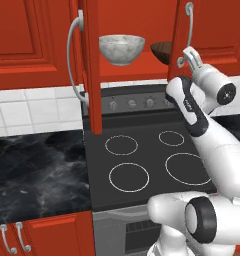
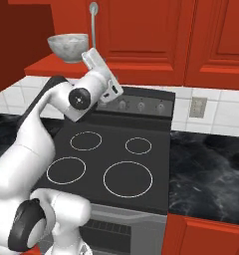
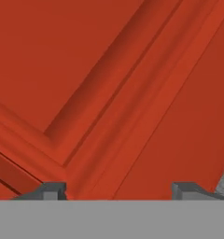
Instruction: Open the cabinet. Pick the bowls from the counter and place them in the cabinet. Then close the cabinet.
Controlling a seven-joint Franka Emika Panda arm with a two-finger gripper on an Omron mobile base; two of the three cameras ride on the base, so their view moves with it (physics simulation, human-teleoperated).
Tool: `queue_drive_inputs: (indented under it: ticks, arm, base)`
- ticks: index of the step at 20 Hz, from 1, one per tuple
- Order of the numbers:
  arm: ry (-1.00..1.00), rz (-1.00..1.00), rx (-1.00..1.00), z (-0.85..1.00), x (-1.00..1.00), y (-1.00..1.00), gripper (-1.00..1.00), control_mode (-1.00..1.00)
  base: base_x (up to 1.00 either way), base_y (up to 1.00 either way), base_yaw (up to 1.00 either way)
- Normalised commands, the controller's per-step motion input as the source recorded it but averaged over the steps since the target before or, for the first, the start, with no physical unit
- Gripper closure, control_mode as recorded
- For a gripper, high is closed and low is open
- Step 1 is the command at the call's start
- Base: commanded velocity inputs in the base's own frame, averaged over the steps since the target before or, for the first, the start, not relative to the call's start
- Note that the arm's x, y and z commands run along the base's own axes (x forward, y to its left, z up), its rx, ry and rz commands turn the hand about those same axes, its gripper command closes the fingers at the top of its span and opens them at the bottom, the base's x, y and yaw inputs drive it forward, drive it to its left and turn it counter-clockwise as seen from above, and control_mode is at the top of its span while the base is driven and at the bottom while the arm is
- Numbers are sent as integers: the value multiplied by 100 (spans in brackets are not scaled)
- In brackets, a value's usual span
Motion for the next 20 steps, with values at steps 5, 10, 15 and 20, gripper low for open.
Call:
queue_drive_inputs:
  ticks: [5,10,15,20]
  arm:
    - [26,-26,10,22,100,-12,-100,-100]
    - [21,-11,10,14,93,-35,-100,-100]
    - [18,-1,5,41,25,-44,-100,-100]
    - [3,1,2,89,-37,-42,-100,-100]
  base:
    - [0,0,0]
    - [0,0,0]
    - [0,0,0]
    - [0,0,0]
